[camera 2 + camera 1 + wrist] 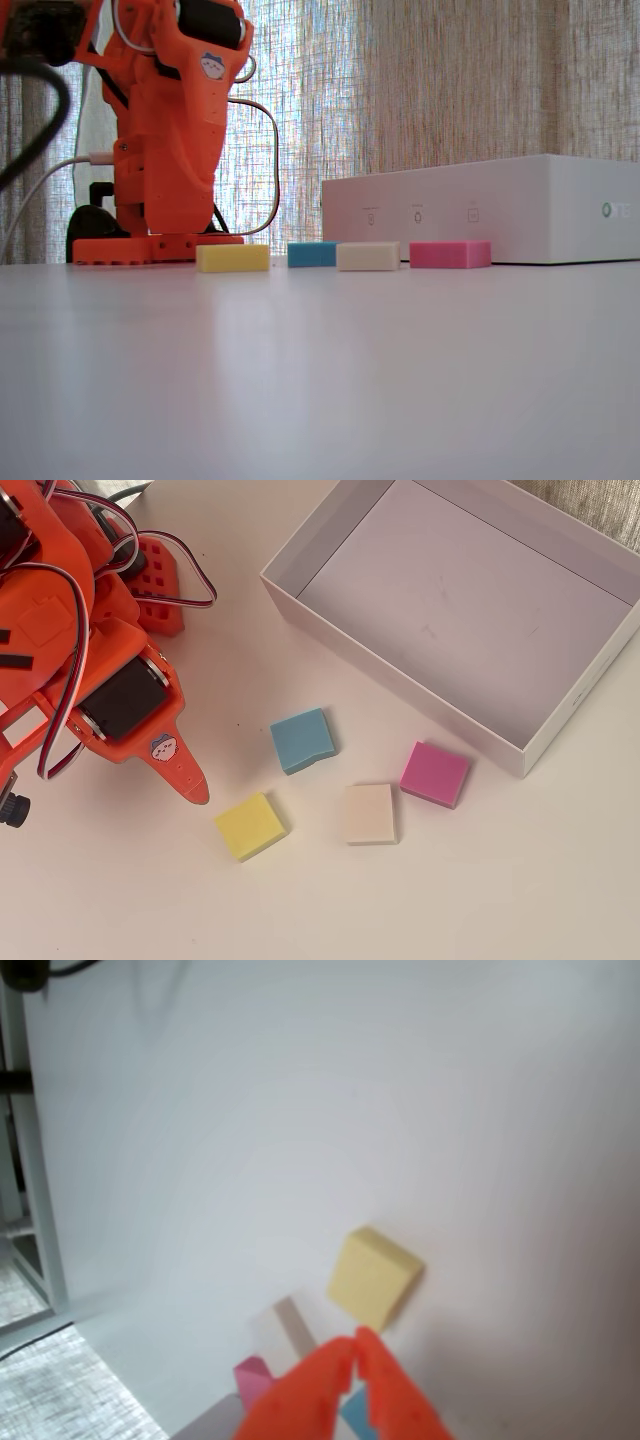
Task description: Grasp the yellow cuboid and put it in the bin.
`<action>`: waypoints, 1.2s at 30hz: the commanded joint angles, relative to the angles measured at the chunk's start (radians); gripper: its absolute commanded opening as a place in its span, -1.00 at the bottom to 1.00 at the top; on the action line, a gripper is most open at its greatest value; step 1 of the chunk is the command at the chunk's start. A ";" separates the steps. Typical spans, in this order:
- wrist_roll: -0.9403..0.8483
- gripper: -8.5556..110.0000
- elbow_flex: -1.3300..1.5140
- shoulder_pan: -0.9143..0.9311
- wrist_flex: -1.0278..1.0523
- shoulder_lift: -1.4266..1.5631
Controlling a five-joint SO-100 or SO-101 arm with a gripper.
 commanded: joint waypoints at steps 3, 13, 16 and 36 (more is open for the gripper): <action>-0.038 -0.97 -0.002 -0.043 -0.011 -0.003; -0.038 -0.88 -0.002 -0.043 -0.011 -0.003; -0.038 -0.51 -0.005 -0.038 -0.012 -0.009; 0.568 -0.31 -1.020 -0.213 0.166 -0.900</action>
